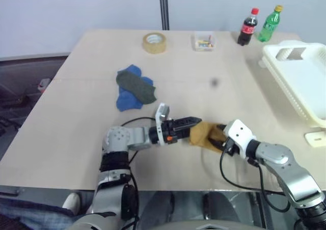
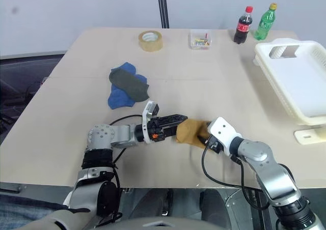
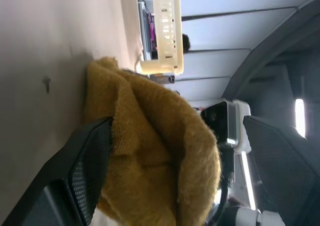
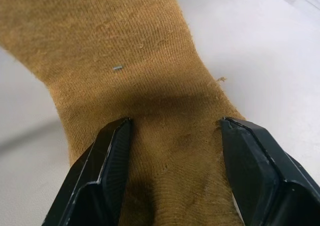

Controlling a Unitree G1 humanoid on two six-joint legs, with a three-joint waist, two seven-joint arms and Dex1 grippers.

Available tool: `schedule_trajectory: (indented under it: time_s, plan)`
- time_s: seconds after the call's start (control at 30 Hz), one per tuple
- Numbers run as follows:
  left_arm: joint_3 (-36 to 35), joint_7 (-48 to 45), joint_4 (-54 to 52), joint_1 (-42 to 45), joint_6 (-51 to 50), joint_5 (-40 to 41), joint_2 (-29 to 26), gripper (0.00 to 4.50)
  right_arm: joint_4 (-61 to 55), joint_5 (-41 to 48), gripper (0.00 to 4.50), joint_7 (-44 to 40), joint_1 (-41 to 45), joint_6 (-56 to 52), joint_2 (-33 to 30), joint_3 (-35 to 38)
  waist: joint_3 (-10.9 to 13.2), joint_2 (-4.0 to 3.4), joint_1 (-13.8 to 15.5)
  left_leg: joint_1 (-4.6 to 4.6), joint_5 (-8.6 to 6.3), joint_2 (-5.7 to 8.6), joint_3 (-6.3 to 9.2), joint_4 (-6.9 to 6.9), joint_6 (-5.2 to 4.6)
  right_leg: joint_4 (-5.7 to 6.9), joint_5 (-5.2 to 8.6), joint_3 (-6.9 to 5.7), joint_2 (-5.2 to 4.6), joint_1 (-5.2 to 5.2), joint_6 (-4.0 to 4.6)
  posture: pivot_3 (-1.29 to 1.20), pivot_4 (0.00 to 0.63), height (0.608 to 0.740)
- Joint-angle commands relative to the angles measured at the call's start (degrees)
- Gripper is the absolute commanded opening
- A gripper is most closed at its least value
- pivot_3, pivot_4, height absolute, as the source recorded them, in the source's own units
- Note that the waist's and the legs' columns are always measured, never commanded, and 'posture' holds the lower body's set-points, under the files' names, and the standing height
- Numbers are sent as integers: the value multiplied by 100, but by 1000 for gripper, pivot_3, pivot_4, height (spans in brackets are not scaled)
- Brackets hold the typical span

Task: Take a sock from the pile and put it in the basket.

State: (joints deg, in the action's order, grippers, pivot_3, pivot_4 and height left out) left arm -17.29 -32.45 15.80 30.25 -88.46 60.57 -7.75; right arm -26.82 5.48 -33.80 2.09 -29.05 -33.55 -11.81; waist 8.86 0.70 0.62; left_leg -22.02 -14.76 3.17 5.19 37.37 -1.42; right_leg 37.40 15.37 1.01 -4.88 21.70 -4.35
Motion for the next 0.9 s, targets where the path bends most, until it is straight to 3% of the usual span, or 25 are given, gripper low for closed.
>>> schedule_trajectory:
  time_s: [0.03, 0.4, 0.63, 0.9]
  plan:
    - [102, -179, -385, -120, -361, 284, 4, 4442, -32, -80, 2956, 6, 22, -8, 7, -25, 3, 2, -3, 0, 0, 0, 0, -1, 0, 0, 0, 0, 0, 0, 0, 0, 150, 740]
    - [612, -238, -702, -362, -350, 137, -173, 4442, -21, -112, 2956, 10, 42, -8, 44, -35, 7, 5, -1, -1, 0, -2, 0, -3, 2, -3, 0, 1, -1, 0, 1, 0, 150, 740]
    - [88, -160, -214, -45, 100, 130, -118, 4442, -64, -96, 2956, 0, 18, -15, 70, 9, 11, 7, 0, -1, 1, -2, 1, -5, 3, -5, 0, -1, -1, 1, 1, 0, 150, 740]
    - [159, -190, -262, -17, -52, 169, 155, 4442, -509, 334, 2956, -105, 13, -412, 22, 445, 19, 6, 5, -13, 2, -2, 4, -9, 4, -25, -1, -6, -2, 3, 1, 0, 150, 740]
